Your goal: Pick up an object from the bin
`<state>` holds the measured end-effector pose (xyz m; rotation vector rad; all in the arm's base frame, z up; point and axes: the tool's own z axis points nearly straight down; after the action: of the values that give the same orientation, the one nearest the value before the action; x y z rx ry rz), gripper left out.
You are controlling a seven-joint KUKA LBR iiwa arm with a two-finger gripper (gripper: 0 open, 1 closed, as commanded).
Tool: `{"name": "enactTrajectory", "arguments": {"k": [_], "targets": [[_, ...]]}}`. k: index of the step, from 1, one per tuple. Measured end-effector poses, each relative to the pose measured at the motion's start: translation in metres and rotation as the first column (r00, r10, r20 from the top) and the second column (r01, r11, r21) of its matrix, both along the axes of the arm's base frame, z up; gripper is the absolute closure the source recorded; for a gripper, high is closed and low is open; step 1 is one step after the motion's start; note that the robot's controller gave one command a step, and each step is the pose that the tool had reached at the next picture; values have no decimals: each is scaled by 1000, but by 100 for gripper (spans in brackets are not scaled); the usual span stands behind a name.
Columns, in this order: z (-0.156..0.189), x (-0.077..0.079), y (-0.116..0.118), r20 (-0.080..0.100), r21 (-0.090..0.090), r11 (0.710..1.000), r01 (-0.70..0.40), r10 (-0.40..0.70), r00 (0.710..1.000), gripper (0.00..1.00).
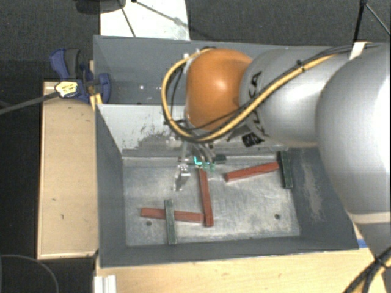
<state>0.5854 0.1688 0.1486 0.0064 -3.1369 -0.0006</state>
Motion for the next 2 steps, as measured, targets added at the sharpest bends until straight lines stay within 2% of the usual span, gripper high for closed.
{"name": "enactTrajectory", "arguments": {"k": [1, 2], "targets": [[4, 2, -1, 7, 1, 1000, 3, -3, 1000, 0], [-61, -57, -9, 7, 1, 997, 74, -74, 997, 100]]}}
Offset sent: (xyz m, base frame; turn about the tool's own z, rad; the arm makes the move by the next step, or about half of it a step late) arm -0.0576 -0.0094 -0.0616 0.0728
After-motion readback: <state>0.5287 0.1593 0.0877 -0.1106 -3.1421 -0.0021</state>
